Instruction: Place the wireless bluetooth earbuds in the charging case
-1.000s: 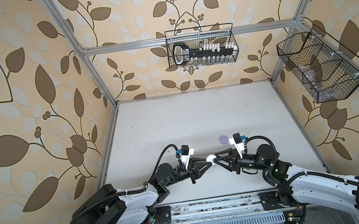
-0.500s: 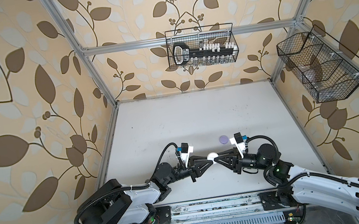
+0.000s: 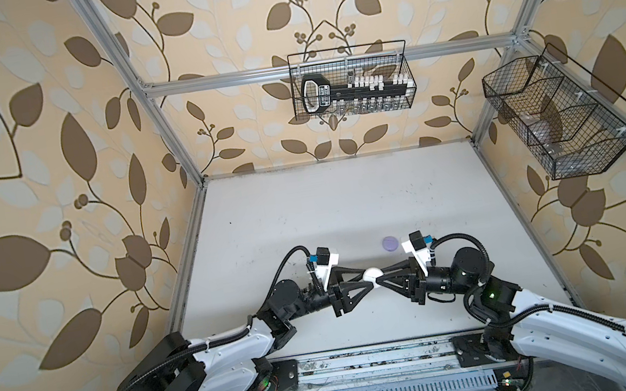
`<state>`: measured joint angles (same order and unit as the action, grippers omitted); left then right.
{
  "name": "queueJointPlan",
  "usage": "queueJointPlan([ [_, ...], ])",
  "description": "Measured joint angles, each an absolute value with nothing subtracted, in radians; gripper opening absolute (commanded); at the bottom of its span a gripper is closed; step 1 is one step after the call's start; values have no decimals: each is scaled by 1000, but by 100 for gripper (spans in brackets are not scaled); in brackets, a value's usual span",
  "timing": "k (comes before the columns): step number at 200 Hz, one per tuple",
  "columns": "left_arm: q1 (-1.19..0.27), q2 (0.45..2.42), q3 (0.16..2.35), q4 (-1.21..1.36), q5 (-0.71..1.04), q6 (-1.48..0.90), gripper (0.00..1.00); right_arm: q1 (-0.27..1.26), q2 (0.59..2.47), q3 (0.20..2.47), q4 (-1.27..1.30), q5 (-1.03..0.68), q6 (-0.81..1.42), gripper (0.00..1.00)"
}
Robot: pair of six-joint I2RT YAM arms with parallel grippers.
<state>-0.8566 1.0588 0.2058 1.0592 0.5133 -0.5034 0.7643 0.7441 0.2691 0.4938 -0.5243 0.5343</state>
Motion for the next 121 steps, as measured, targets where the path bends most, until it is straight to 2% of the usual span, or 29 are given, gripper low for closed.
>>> queueJointPlan([
  [27, -857, 1019, 211, 992, 517, -478, 53, 760, 723, 269, 444, -529, 523, 9],
  [86, -857, 1148, 263, 946, 596, -480, 50, 740, 728, 269, 427, -561, 519, 9],
  [121, -857, 1153, 264, 947, 616, -480, 48, 736, 749, 270, 426, -589, 518, 9],
])
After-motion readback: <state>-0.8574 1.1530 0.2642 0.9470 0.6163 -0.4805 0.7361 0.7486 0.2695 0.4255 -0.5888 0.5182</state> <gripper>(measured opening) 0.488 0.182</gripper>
